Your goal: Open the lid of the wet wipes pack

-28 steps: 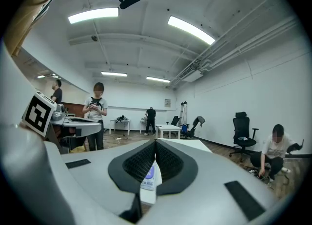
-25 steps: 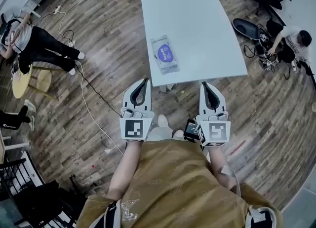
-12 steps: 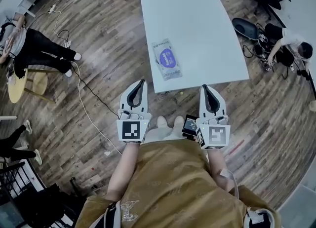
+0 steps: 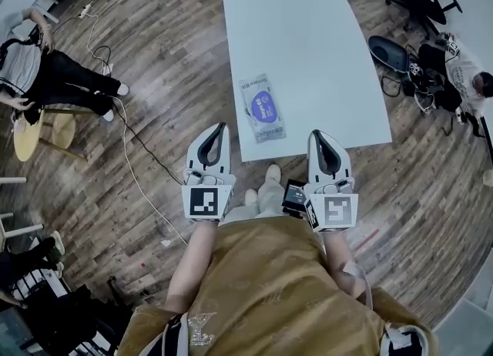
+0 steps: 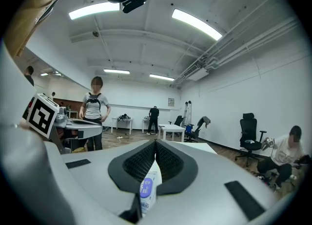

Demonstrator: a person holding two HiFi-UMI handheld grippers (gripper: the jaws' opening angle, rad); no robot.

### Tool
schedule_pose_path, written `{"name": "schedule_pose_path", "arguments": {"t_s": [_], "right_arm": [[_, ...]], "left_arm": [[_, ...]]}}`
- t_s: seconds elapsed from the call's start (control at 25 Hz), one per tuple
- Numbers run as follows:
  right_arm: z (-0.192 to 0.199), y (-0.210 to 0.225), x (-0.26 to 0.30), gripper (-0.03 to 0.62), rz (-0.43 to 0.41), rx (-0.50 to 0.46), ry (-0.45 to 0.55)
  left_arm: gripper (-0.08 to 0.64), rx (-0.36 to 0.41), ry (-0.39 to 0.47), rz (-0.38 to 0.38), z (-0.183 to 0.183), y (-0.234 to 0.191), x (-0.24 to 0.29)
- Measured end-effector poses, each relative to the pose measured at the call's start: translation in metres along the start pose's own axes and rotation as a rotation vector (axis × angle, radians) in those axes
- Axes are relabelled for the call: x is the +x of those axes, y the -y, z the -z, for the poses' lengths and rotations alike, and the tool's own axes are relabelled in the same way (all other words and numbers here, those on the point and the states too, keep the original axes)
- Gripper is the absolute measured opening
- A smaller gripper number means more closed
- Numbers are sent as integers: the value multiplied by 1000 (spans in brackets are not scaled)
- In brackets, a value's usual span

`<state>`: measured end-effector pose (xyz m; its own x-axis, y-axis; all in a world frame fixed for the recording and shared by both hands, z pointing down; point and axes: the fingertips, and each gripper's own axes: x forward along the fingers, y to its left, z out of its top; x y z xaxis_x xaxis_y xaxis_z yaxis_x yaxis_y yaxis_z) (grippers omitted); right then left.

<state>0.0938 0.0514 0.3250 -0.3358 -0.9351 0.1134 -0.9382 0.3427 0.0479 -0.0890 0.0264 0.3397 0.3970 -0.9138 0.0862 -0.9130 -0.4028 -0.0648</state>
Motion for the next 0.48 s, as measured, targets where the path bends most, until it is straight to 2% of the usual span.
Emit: {"name": "schedule_pose_path", "arguments": {"t_s": [0.16,0.48], "right_arm": [[-5,15,24,8,-14,-6,17],[-5,38,52,8,-92,57,58]], "left_arm": [[5,4,-2,-29,-4,-7,23],[5,47,-28,-60,-10,-11,61]]}}
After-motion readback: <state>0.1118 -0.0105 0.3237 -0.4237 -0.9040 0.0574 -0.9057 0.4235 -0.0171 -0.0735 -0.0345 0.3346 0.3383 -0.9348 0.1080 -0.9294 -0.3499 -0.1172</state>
